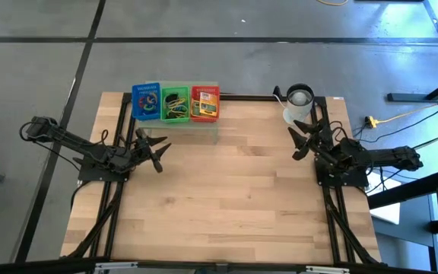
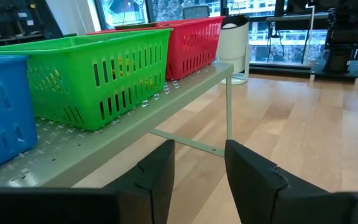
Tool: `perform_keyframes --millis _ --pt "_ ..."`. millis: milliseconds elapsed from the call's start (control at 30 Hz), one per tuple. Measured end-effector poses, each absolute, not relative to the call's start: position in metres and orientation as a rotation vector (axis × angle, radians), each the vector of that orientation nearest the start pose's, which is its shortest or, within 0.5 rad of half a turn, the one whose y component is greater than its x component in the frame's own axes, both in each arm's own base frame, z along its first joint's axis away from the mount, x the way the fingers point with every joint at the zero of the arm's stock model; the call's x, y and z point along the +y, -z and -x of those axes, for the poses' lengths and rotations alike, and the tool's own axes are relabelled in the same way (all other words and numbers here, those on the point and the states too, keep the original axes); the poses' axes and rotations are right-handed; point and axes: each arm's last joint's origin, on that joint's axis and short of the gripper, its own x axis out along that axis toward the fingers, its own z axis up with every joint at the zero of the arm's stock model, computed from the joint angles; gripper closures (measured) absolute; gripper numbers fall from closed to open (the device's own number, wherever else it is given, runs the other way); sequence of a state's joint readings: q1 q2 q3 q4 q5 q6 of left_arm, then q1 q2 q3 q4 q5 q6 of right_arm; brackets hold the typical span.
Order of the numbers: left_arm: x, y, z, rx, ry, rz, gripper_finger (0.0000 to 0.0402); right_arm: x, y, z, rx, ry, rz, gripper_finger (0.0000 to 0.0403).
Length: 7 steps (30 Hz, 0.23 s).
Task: Pick & Place Office Desk Supplies
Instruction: Return to Home Position
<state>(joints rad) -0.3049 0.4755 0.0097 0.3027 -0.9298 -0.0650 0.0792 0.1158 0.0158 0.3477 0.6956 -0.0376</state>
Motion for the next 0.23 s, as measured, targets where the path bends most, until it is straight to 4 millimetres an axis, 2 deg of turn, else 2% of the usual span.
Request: perform_keyframes --millis 233 --pt "-0.0124 -0.1541 -0.1167 0.115 -0.628 -0.033 0.0265 -0.0110 -0.1913 -0.0959 -0.221 0.617 -0.059 0.0211"
